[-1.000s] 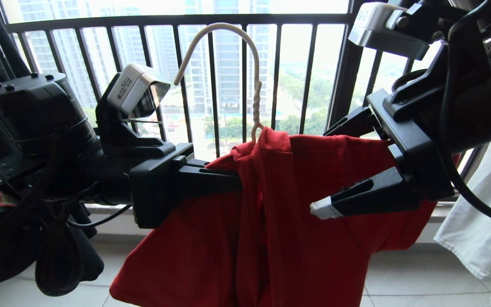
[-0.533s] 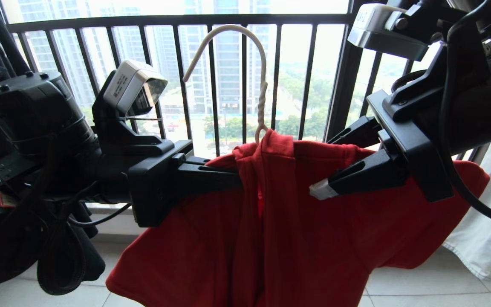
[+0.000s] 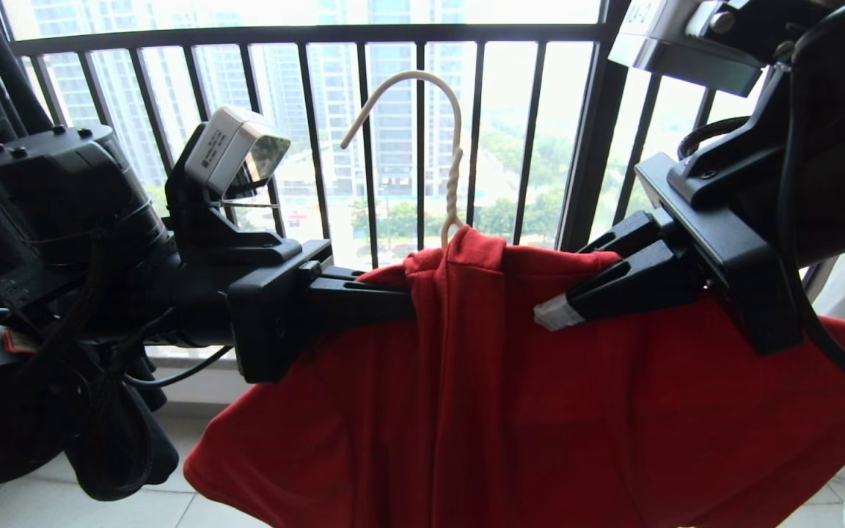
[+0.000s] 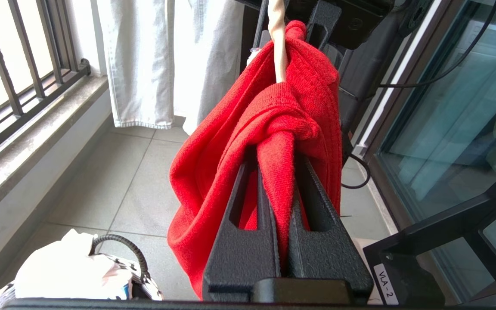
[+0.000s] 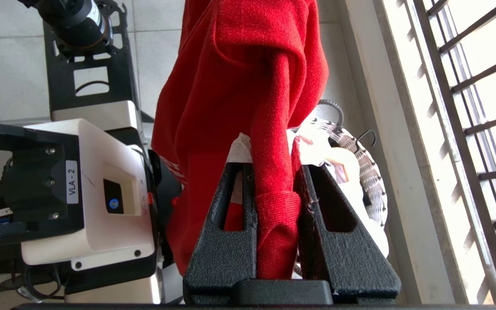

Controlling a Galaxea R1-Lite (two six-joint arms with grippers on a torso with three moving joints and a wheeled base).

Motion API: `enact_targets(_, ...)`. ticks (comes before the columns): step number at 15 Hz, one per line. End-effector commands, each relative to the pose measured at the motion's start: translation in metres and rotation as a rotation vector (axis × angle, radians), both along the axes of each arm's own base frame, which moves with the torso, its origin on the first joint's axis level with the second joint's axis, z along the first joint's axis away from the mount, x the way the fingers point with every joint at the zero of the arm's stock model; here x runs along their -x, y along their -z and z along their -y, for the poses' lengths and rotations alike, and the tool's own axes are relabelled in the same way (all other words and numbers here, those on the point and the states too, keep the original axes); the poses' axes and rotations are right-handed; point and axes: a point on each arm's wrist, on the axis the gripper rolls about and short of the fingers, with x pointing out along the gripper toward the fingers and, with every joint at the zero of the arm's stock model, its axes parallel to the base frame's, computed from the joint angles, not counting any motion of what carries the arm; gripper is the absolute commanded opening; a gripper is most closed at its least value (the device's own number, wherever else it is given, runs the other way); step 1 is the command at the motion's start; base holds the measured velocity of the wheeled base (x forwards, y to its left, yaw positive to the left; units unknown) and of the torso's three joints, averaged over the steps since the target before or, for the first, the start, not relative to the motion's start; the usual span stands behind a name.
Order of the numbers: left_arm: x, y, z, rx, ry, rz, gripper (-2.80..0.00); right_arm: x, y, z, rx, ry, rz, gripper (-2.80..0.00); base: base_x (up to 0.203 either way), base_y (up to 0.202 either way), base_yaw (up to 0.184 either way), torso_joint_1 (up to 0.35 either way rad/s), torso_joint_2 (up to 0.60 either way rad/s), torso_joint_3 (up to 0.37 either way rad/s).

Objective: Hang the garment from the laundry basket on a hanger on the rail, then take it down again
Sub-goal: Hang the clothes rack on the clothesline

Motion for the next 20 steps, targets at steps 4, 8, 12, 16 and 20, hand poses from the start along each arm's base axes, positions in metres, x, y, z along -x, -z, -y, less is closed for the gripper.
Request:
enact_targets(4, 0.0, 0.001, 0.0, 0.001, 0.005, 0.006, -2.8, 0.001, -0.001, 0.001, 0.001, -0.003, 0.003, -2.8, 0.0, 0.0, 0.0, 0.0, 0.0, 0.0)
enact_targets(8, 0.001, -0.002, 0.0, 0.009, -0.018, 0.011, 0.0, 0.002, -0.001, 0.002, -0.001, -0.002, 0.007, -2.8, 0.0, 0.0, 0.0, 0.0, 0.0, 0.0)
enact_targets(12, 0.006, -0.009, -0.005, 0.026, -0.042, 0.035, 0.0, 0.006, -0.005, 0.006, -0.006, 0.003, 0.022, -2.8, 0.0, 0.0, 0.0, 0.0, 0.0, 0.0)
enact_targets(16, 0.006, -0.016, -0.014, 0.042, -0.084, 0.06, 0.0, 0.01, -0.006, 0.014, -0.007, 0.021, 0.027, -2.8, 0.0, 0.0, 0.0, 0.0, 0.0, 0.0)
enact_targets(20, 0.004, -0.018, -0.017, 0.044, -0.097, 0.067, 0.0, 0.013, -0.008, 0.022, -0.013, 0.038, 0.036, -2.8, 0.0, 0.0, 0.0, 0.0, 0.0, 0.0)
